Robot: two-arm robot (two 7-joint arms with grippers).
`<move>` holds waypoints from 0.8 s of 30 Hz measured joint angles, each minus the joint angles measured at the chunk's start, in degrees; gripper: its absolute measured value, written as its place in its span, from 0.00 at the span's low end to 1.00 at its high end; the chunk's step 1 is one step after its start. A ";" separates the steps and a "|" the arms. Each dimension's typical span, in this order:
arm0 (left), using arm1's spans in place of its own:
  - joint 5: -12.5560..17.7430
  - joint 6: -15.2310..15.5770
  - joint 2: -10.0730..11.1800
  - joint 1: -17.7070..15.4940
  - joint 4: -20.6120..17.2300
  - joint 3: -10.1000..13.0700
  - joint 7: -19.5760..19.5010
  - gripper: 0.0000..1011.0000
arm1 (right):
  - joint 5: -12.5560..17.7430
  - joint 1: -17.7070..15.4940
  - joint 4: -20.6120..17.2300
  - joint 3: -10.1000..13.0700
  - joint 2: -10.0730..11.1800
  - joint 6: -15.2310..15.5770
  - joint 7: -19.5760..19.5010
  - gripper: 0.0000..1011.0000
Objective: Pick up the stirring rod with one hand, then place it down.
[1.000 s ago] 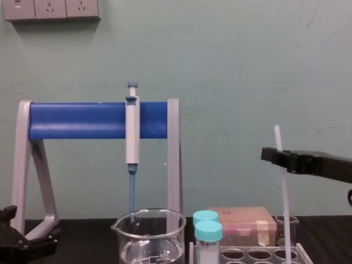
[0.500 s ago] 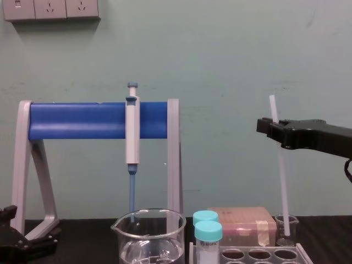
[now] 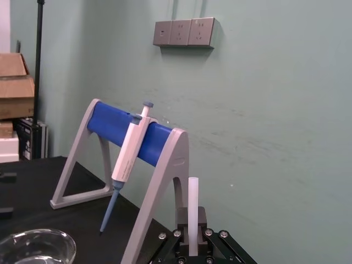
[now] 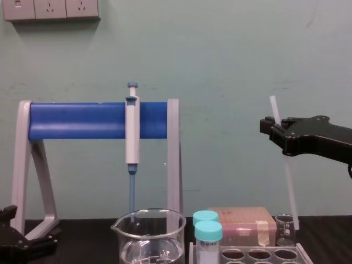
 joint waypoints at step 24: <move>0.00 0.00 0.00 0.00 0.00 0.00 0.00 0.99 | -1.03 -1.38 -0.18 1.96 -1.09 -1.00 -0.22 0.07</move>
